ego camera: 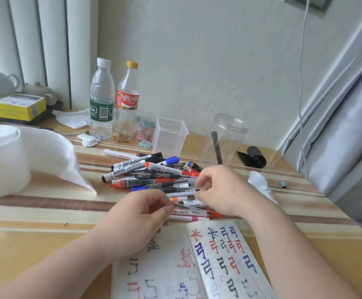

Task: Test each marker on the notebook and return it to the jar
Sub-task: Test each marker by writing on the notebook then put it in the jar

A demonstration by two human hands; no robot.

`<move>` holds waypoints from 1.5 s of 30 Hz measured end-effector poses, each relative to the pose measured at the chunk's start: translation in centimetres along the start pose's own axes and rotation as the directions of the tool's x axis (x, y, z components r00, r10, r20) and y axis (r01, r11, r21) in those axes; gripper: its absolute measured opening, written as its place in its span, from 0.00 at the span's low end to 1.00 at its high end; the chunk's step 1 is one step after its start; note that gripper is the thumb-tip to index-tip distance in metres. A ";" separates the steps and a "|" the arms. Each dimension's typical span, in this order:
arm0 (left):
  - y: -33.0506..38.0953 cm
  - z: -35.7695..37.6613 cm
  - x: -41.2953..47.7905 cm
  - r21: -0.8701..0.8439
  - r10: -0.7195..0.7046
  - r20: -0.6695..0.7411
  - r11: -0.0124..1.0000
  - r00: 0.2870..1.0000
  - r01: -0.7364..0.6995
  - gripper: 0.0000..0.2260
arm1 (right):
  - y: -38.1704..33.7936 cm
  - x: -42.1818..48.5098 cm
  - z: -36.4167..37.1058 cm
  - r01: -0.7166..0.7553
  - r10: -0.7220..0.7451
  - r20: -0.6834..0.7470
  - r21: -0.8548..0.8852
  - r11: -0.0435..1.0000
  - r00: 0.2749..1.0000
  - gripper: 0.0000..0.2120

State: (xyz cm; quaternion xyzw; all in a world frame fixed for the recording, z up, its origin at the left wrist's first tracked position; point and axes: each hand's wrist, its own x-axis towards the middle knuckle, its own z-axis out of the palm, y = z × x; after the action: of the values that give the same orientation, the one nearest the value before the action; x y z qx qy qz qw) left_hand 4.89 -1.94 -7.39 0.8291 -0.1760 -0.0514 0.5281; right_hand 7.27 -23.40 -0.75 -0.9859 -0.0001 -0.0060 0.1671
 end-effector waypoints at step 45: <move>0.9 -2.0 -1.4 0.140 0.178 0.126 0.971 0.976 -0.195 0.09 | -2.5 -3.8 6.4 0.326 -0.297 -0.228 0.881 0.342 0.927 0.03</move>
State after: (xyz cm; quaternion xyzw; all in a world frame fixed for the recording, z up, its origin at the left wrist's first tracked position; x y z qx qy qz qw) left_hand 3.89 -0.09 -5.87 0.8425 -0.2862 -0.0346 0.4551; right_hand 3.59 -18.97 -5.98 -0.7171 -0.1885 -0.0499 0.6691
